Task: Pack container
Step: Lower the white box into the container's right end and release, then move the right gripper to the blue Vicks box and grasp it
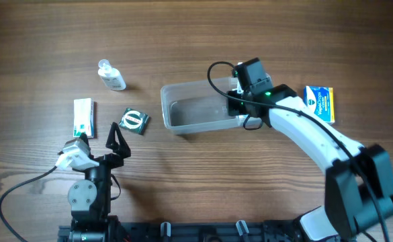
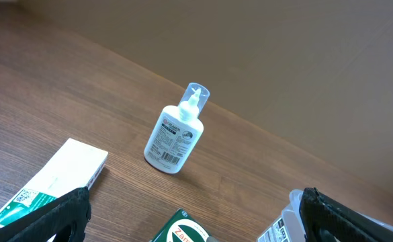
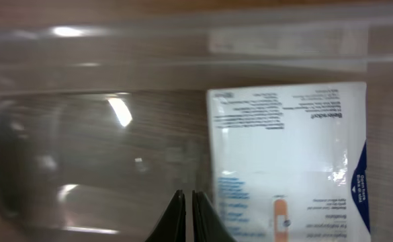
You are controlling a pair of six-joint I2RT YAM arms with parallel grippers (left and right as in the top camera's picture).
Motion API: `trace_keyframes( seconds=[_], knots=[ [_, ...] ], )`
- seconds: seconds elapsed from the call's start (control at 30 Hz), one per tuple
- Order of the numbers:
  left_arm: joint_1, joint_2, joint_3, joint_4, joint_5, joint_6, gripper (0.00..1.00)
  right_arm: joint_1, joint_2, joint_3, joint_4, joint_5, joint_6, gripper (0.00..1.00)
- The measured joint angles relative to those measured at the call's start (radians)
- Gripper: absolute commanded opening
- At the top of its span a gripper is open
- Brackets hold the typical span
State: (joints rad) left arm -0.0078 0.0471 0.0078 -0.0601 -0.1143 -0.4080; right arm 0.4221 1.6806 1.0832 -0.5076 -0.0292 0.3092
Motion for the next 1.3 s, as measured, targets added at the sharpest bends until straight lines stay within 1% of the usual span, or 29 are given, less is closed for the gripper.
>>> trace_keyframes(
  seconds=[0.1, 0.23, 0.43, 0.57, 0.77, 0.9, 1.07, 1.2, 1.23, 1.3],
  knots=[
    [0.0, 0.0, 0.0, 0.0, 0.0, 0.0, 1.0, 0.002, -0.021, 0.0, 0.001, -0.044, 0.001, 0.06],
    [0.0, 0.0, 0.0, 0.0, 0.0, 0.0, 1.0, 0.005, 0.002, 0.0, 0.012, -0.048, 0.003, 0.06],
    [0.0, 0.0, 0.0, 0.0, 0.0, 0.0, 1.0, 0.005, 0.098, 0.0, 0.023, 0.015, 0.011, 0.04],
    [0.0, 0.0, 0.0, 0.0, 0.0, 0.0, 1.0, 0.0, 0.115, 0.0, 0.023, 0.042, 0.039, 0.04],
    [0.0, 0.0, 0.0, 0.0, 0.0, 0.0, 1.0, -0.002, 0.106, 0.0, 0.023, 0.03, 0.064, 0.12],
    [0.0, 0.0, 0.0, 0.0, 0.0, 0.0, 1.0, -0.001, 0.05, 0.001, 0.024, -0.012, 0.072, 0.12],
    [0.0, 0.0, 0.0, 0.0, 0.0, 0.0, 1.0, -0.005, -0.093, 0.015, 0.042, -0.047, 0.099, 0.12],
    [0.0, 0.0, 0.0, 0.0, 0.0, 0.0, 1.0, -0.061, -0.237, 0.023, 0.037, -0.056, 0.133, 0.12],
    [0.0, 0.0, 0.0, 0.0, 0.0, 0.0, 1.0, -0.089, -0.269, 0.027, 0.027, -0.053, 0.138, 0.09],
    [0.0, 0.0, 0.0, 0.0, 0.0, 0.0, 1.0, -0.145, -0.312, 0.037, -0.007, -0.037, 0.145, 0.08]
  ],
)
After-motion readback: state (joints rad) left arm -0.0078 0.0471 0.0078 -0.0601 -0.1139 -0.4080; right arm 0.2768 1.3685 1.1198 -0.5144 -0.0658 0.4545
